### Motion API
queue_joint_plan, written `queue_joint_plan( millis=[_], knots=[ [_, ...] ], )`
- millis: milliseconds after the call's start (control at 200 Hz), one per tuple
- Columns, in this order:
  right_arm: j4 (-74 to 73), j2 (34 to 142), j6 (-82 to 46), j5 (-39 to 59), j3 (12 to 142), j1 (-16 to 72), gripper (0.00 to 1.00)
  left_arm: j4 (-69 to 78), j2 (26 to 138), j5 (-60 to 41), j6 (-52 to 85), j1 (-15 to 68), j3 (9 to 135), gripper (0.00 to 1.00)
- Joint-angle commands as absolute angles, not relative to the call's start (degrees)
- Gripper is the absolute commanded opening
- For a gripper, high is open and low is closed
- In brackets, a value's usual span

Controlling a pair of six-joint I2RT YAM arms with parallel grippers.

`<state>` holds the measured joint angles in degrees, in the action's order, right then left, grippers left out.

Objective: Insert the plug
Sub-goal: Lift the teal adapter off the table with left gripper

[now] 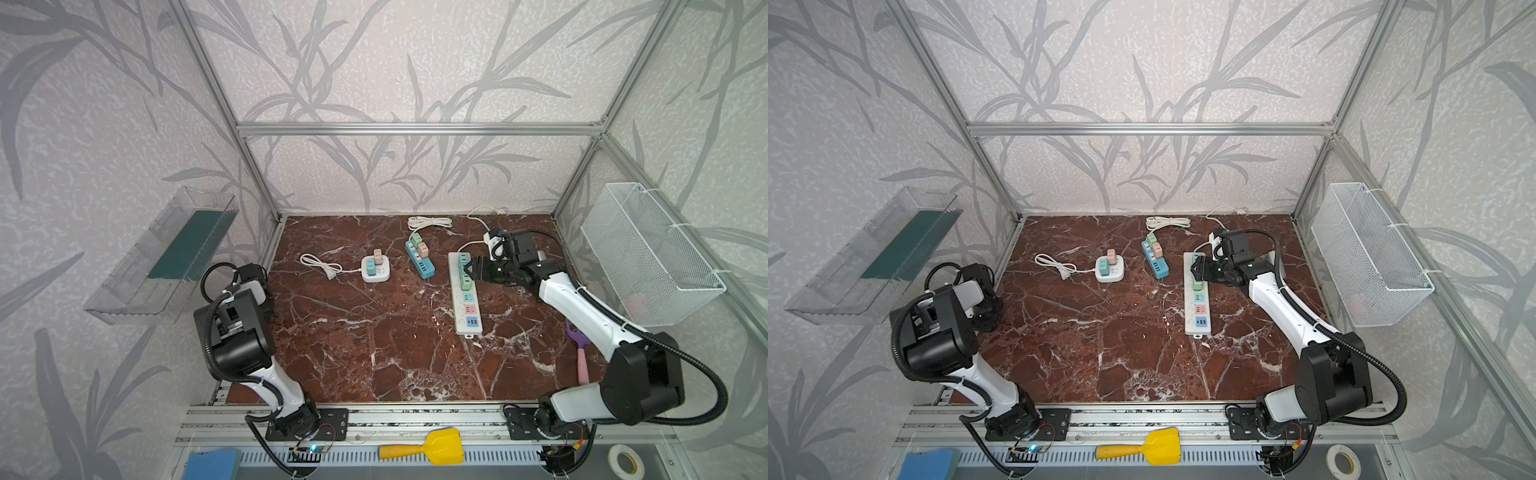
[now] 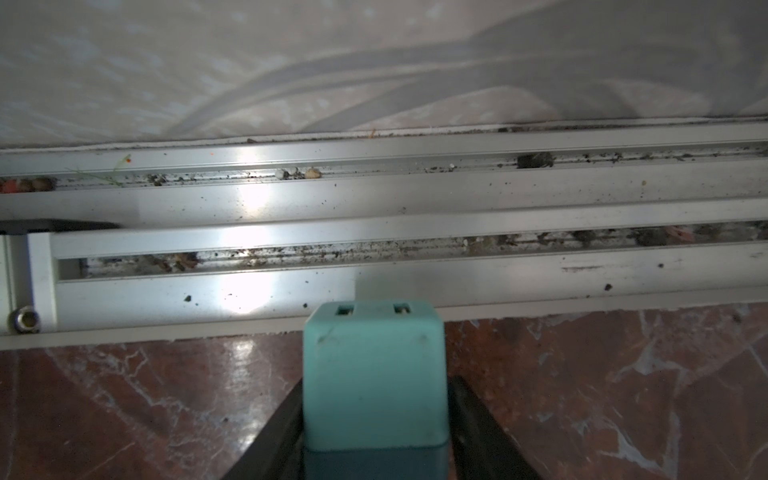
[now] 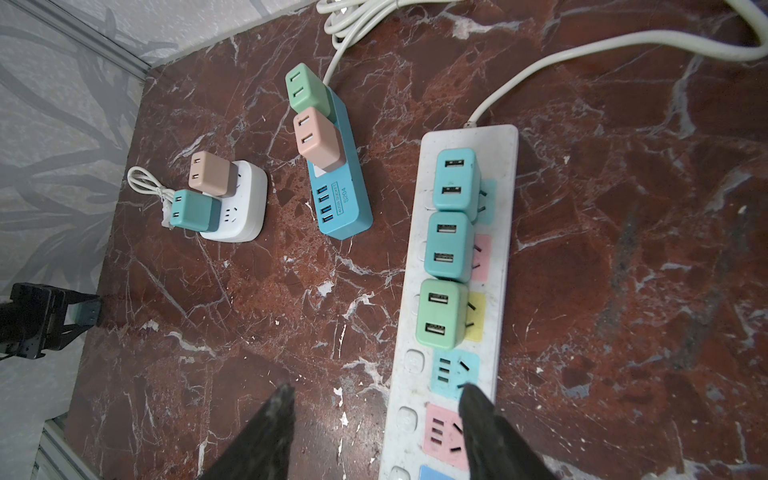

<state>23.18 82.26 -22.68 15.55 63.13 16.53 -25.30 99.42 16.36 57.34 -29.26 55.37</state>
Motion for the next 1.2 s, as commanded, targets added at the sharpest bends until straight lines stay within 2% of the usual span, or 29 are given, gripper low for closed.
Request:
queue_joint_plan(
  millis=[0, 365, 715, 1195],
  knots=[
    [21.91, 80.51, -22.36, 16.30, 62.40, 16.24, 0.62, -26.72, 98.59, 16.96, 57.06, -29.52, 54.95, 0.50],
    [21.06, 80.24, -22.59, 16.83, 62.22, 15.86, 0.60, -26.81, 97.74, 17.23, 57.04, -26.33, 53.84, 0.48],
    [20.19, 79.29, -23.03, 17.41, 61.50, 15.74, 0.58, -28.14, 94.53, 16.83, 57.79, -19.96, 54.22, 0.45],
    [19.73, 76.60, -23.47, 17.32, 59.79, 15.65, 0.57, -30.23, 96.57, 21.59, 60.00, 0.24, 57.32, 0.44]
  ],
)
